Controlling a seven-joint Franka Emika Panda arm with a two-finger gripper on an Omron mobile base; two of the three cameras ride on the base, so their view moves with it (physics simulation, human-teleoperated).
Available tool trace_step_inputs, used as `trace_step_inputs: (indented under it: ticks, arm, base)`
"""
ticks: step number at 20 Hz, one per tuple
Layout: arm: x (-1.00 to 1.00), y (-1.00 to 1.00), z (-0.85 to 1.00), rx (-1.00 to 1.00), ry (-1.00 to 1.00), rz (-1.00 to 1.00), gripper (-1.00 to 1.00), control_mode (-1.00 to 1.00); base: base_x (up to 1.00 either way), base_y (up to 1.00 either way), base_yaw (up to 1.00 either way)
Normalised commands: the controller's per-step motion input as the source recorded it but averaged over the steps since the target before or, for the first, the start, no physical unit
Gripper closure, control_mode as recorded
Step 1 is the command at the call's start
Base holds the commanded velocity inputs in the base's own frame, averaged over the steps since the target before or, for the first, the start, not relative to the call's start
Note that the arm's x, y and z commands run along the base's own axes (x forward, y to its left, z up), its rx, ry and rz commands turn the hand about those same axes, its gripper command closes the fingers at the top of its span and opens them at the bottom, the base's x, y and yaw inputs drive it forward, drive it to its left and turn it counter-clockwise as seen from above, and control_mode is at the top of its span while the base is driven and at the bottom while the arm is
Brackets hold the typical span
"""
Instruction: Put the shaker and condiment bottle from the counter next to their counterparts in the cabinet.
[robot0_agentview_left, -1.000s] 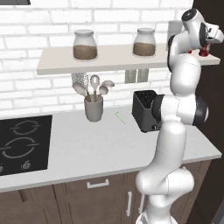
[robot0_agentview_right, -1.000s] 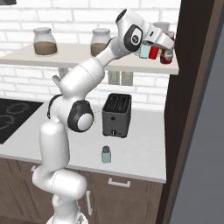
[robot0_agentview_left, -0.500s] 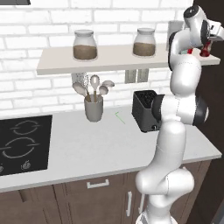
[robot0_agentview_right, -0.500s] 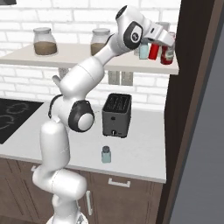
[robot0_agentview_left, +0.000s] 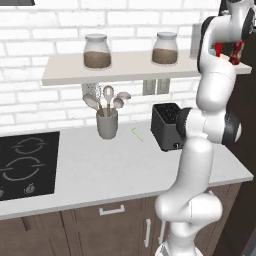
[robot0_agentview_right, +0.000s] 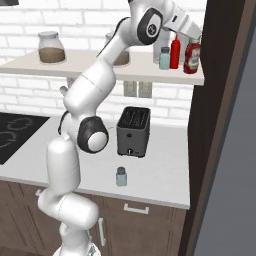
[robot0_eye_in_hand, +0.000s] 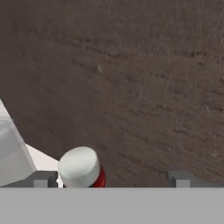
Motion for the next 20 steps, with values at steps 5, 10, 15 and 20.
trace_step_inputs:
  ticks: [5, 10, 15, 20]
  arm:
    - [-1.0, 0.62, -0.07, 0.02, -0.3, 0.08, -1.0, -1.0]
    - [-1.0, 0.84, -0.9, -0.02, -0.32, 0.06, -1.0, -1.0]
    - [-1.0, 0.95, -1.0, -0.04, -0.43, 0.09, -1.0, -1.0]
    - [-1.0, 0.89, -1.0, -0.03, -0.46, 0.11, -1.0, -1.0]
  base:
    - [0.0, 0.0, 0.0]
    - [0.0, 0.0, 0.0]
    - [0.0, 0.0, 0.0]
    - [0.0, 0.0, 0.0]
